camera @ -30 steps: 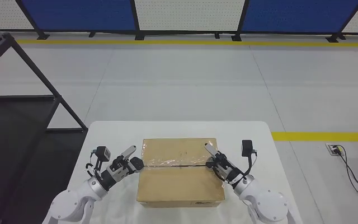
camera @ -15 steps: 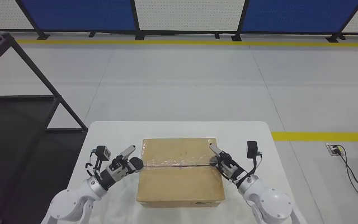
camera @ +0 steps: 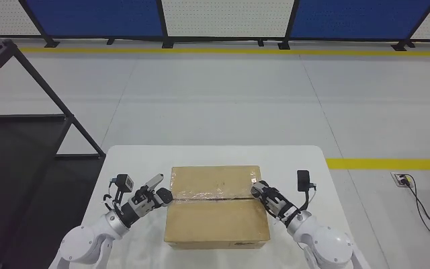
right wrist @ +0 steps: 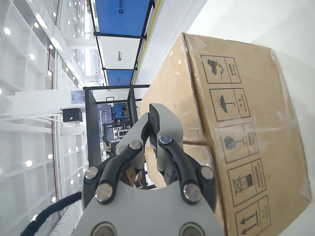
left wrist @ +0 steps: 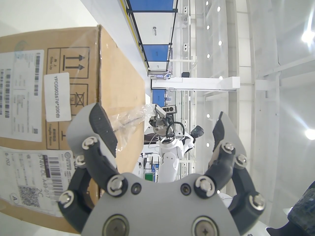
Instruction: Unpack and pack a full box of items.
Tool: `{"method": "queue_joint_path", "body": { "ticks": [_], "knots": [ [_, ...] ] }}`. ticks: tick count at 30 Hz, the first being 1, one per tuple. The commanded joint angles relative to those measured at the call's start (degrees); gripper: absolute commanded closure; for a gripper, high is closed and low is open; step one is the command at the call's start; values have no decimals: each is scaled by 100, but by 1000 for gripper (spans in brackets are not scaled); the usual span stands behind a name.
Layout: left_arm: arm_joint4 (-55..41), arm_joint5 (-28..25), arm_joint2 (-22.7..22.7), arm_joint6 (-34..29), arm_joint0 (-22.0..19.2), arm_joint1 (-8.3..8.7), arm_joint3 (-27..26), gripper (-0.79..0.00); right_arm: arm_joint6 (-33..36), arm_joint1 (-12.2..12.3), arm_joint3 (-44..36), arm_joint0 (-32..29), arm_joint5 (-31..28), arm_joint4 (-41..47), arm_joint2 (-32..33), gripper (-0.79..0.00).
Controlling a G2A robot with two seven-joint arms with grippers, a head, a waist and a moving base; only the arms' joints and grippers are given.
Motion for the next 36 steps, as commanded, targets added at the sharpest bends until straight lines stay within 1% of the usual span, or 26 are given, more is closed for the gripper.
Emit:
{"method": "queue_joint_path", "body": {
  "ticks": [1, 12, 17, 29, 36],
  "knots": [
    [7, 3, 22, 2, -13, 3, 13, -785, 12, 5, -79, -41, -8, -22, 3, 0],
    [6, 9, 85, 7, -67, 27, 71, -785, 32, 25, -474, -298, -213, 27, 55, 0],
    [-15, 7, 98, 8, -74, 38, 83, -785, 8, 33, -579, -353, -180, -7, 62, 0],
    [-28, 2, 119, -1, -78, 68, 90, -785, -71, 60, -472, -485, -93, 9, 253, 0],
    [-23, 9, 153, 5, -80, 82, 70, -785, -3, 82, -514, -597, -145, 39, 360, 0]
  ]
}}
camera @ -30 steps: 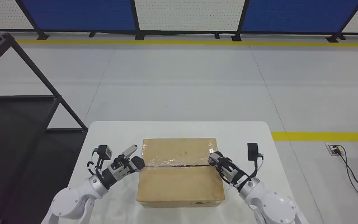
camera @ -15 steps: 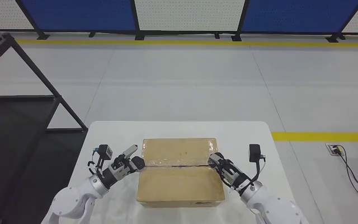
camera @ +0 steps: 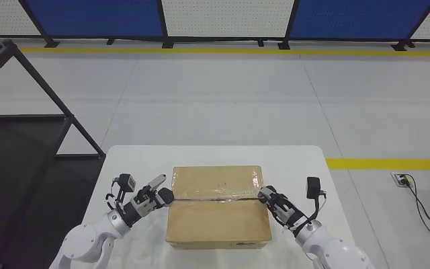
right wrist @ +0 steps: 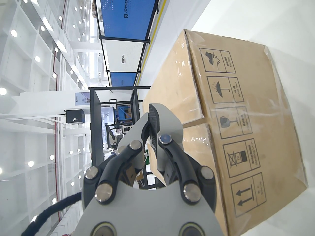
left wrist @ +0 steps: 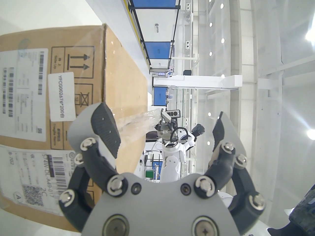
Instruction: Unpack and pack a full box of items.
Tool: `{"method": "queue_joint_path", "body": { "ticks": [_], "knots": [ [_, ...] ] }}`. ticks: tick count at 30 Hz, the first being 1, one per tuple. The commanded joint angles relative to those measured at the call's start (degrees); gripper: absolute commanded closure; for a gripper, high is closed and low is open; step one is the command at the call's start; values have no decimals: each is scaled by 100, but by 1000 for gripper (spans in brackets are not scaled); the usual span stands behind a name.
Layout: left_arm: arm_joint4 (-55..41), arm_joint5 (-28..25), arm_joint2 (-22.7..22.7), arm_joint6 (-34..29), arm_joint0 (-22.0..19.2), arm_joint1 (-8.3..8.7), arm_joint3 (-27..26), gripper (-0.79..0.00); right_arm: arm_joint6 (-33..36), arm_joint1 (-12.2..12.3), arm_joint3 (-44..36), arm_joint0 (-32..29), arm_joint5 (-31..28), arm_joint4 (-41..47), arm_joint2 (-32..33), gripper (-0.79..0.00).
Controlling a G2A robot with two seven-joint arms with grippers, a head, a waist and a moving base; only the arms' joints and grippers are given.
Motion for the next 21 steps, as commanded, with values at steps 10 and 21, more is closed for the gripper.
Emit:
{"method": "queue_joint_path", "body": {
  "ticks": [10, 21],
  "knots": [
    [3, 4, 45, 25, -3, 20, -8, -785, 242, 48, -33, -8, 55, -394, -55, -446],
    [-18, 7, 84, 49, -17, 37, 9, -785, 129, 54, -34, -40, 15, -298, 8, -662]
  ]
}}
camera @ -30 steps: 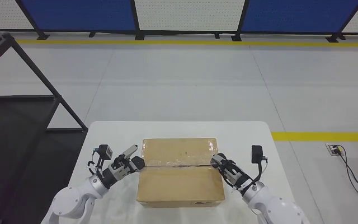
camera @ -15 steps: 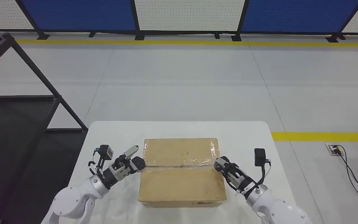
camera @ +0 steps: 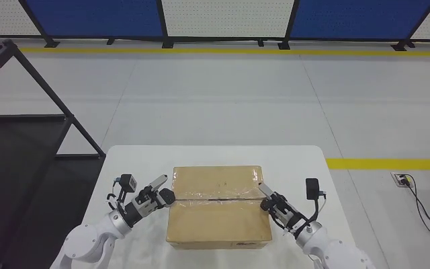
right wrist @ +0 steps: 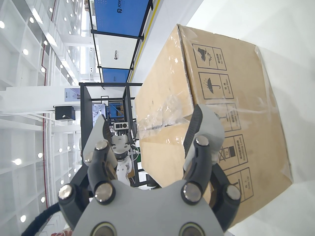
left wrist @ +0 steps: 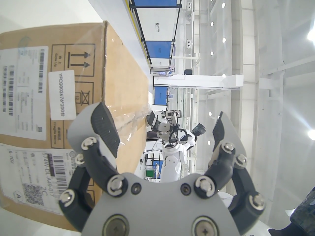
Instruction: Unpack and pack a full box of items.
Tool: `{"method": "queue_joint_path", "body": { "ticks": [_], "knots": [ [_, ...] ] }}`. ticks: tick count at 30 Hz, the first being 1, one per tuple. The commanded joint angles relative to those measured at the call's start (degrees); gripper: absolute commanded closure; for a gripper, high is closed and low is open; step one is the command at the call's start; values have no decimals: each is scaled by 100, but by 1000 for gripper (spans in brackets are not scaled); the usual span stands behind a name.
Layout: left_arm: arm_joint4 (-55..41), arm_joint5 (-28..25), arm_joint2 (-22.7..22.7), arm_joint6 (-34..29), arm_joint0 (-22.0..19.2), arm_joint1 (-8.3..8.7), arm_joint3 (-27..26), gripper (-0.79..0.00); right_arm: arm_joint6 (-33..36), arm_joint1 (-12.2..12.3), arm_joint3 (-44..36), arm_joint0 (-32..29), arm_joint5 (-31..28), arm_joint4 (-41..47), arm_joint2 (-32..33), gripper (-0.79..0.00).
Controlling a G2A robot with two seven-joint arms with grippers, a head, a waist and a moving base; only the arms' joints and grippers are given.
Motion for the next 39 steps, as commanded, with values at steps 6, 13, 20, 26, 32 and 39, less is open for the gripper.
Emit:
{"method": "queue_joint_path", "body": {
  "ticks": [6, 13, 20, 26, 32, 39],
  "knots": [
    [-10, -3, 31, 22, -21, 8, 12, -785, -106, 3, -11, -35, -105, 64, 59, -671],
    [-19, -2, 64, 45, -48, 16, 25, -785, -442, -10, -159, -185, -465, 253, 176, -727],
    [-32, 1, 98, 78, -68, 22, 46, -785, -714, -41, -231, -209, -832, 385, 96, -785],
    [-53, -2, 115, 96, -80, 28, 65, -785, -545, -86, 67, 240, -791, 330, -338, -785],
    [-76, -13, 128, 97, -87, 34, 85, -785, -415, -164, 457, 769, -635, 344, -875, -785],
    [-99, -25, 152, 64, -105, 42, 106, -785, -421, -167, 476, 817, -565, 282, -909, -785]
  ]
}}
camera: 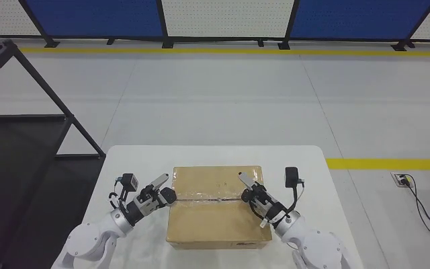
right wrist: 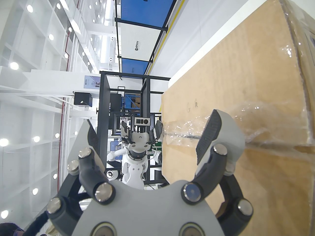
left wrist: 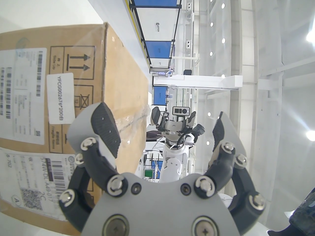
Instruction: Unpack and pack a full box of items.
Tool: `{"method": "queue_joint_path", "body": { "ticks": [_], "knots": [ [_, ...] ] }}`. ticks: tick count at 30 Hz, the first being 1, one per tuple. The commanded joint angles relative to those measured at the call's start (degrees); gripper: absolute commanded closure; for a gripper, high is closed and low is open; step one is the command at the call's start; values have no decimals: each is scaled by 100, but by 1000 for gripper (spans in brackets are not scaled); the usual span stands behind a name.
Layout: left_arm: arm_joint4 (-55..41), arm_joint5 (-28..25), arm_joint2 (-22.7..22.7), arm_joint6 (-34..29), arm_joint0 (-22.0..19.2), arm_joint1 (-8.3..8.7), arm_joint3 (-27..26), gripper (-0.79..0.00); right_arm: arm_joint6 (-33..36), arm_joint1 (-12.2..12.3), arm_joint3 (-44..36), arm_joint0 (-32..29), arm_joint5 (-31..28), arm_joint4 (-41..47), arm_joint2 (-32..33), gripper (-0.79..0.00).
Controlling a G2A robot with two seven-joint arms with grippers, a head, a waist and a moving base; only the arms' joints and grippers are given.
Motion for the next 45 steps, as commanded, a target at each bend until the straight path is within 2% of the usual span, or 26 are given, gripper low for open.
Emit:
{"method": "queue_joint_path", "body": {
  "ticks": [1, 6, 13, 21, 28, 30, 39, 45],
  "knots": [
    [-3, -5, 7, -9, -7, 2, 8, -785, 0, 0, 0, 0, -1, 0, 0, -785],
    [-17, -4, 25, -10, -19, 6, 31, -785, 5, -47, 14, 24, -272, 111, -262, -785],
    [-24, -6, 36, -8, -37, 15, 52, -785, -353, -251, 470, 613, -264, 490, -979, -785],
    [-56, -13, 69, -30, -65, 20, 96, -785, -191, -423, 1057, 1100, -274, 839, -1466, -785],
    [-106, -28, 91, -29, -78, 22, 122, -785, -611, -634, 1396, 1376, -462, 1070, -1934, -785],
    [-114, -49, 85, -35, -78, 25, 135, -785, -566, -654, 1466, 1462, -322, 1029, -1981, -785],
    [-152, -73, 94, -46, -75, 33, 157, -785, -582, -655, 1378, 1364, -354, 941, -1973, -785],
    [-144, -94, 30, -85, -51, 52, 189, -785, -782, -764, 1557, 1448, -389, 1119, -2059, -785]
  ]
}}
